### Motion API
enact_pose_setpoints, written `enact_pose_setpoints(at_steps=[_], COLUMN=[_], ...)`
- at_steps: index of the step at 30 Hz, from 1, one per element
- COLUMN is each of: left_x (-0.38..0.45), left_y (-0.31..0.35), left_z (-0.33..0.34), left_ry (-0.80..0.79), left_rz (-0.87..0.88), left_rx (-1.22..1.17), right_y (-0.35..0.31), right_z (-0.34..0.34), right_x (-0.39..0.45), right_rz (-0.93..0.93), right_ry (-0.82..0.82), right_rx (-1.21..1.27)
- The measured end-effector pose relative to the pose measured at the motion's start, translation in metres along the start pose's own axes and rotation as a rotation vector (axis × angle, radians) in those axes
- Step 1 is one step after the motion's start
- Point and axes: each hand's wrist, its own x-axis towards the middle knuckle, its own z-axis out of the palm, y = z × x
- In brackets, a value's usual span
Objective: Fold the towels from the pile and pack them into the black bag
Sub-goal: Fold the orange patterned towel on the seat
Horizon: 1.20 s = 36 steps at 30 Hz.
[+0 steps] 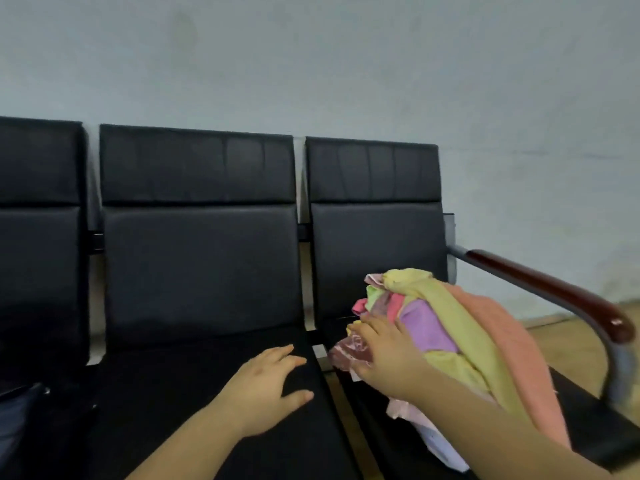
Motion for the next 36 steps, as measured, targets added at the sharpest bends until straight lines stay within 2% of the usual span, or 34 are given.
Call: enact_pose_setpoints(at_steps=[5,9,17,22,25,28,32,34,36], left_x=[0.051,0.083,0.145,0.188,0.219,0.239,0.246,0.243,0.234], left_y=[0.058,0.096,0.147,0.183,0.196,0.194,0.183,0.176,0.169], left_z=[0.014,0.025,0.038,0.049,0.060,0.074,0.085,0.082,0.070], left_ry=[-0.043,-0.055,-0.059,0.023,0.113,0.086,0.151,0.176,0.146], left_rz=[0.111,0.187,0.320,0.407,0.358,0.237,0.276,0.307,0.219], left_rx=[-0.030,-0.115,-0.028,0.040,0.096,0.159,0.254,0.049,-0.369], right_y=[0.081,0.115,0.158,0.183,0.190,0.194,0.196,0.196,0.198], right_z=[-0.016,-0.010,0.014,0.028,0.032,0.030,0.021,0.015,0.012], right_x=[-0.009,-0.017,-0.037,-0.037,-0.031,-0.026,-0.026,-0.027,-0.028], right_rz=[0.348,0.603,0.951,1.015,1.012,0.997,0.959,0.974,1.005], right_ry=[0.022,0.193,0.463,0.455,0.542,0.604,0.757,0.804,0.848], right_rx=[-0.028,0.100,0.376,0.433,0.433,0.454,0.657,0.775,0.832])
